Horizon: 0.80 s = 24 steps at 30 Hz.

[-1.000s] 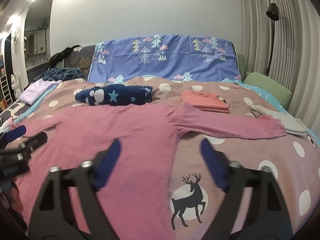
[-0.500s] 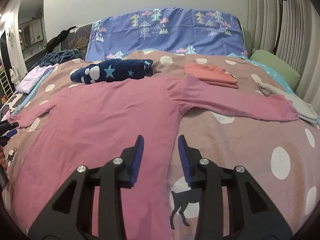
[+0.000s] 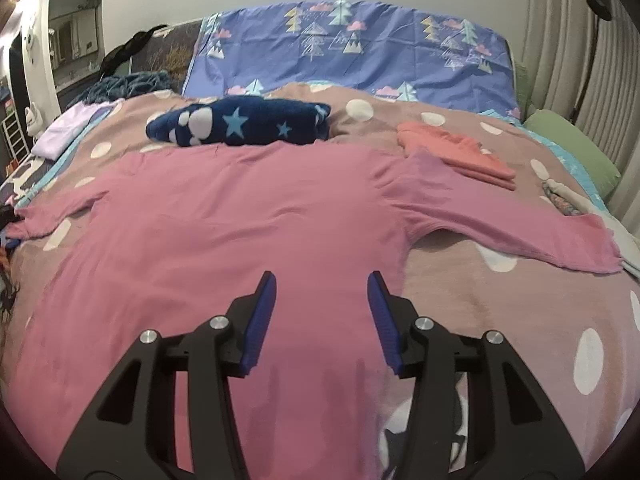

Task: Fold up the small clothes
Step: 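Grasp the pink shirt's sleeve with the left gripper and lift it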

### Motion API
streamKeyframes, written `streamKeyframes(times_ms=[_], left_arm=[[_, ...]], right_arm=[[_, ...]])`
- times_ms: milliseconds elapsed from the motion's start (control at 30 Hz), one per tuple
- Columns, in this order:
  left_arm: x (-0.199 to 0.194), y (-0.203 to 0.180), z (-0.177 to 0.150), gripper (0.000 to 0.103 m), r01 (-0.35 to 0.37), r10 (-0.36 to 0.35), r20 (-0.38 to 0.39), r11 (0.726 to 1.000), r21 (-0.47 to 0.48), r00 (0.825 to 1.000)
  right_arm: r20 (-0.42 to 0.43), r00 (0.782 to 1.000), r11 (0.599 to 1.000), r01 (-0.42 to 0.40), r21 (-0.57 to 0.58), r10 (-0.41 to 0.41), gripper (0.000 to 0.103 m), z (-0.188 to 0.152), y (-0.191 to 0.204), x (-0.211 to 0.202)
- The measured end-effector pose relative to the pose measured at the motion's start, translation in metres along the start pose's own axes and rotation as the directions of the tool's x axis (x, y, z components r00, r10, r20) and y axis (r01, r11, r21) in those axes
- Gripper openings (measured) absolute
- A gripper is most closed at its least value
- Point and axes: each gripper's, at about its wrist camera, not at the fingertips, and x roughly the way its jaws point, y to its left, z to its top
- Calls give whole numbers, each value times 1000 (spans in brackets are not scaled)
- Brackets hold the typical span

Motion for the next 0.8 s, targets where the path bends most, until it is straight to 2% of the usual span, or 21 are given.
streamKeyframes(times_ms=[67,100,133,167,233,333,433,500,533,633,667,700,733,767,800], left_arm=[[5,-5,7,53,-44,43,34,999,27,998],[7,-8,11,28,-63,61,57,997,38,996],[11,-10,16,11,-54,51,58,997,54,997],[15,-11,19,1,-39,36,43,998,51,998],[11,-14,23,1,10,-11,54,1000,16,998],[-10,-56,21,1,115,-126,88,986,118,988],[-40,-120,-2,1,238,-266,59,925,295,962],[-60,-170,-28,1,339,-373,7,850,402,928],[-71,-198,-49,1,400,-430,-42,792,461,902],[-91,-253,-109,1,508,-508,-173,654,560,844],[-98,-276,-144,1,568,-533,-257,577,587,806],[-101,-288,-164,2,599,-539,-306,532,598,785],[-104,-304,-197,2,636,-534,-377,466,616,757],[-105,-312,-220,5,650,-520,-416,429,628,746],[-105,-320,-248,14,662,-494,-461,387,642,737]], right_arm=[[-12,1000,1000,-6,-5,6,48,0,3,5],[-16,1000,1000,-8,-7,8,48,0,4,7],[-15,1000,1000,-10,-10,9,48,0,6,8],[-12,1000,1000,-9,-15,9,48,0,6,8],[2,1000,1000,-3,-25,4,48,1,7,7],[16,1000,1000,10,-24,-9,48,3,4,10],[8,1000,1000,3,7,-3,48,6,-2,15],[4,1000,999,-6,31,5,48,7,-6,18],[4,1000,999,-6,39,6,48,7,-8,19],[7,1000,999,-1,53,0,51,7,-15,20],[8,1000,998,2,59,-3,51,6,-16,19],[7,1000,998,5,66,-6,51,6,-20,20],[4,1000,997,11,77,-11,52,5,-24,20],[1,1000,996,15,84,-15,52,4,-28,20],[-5,1000,995,20,93,-20,52,3,-32,20]])
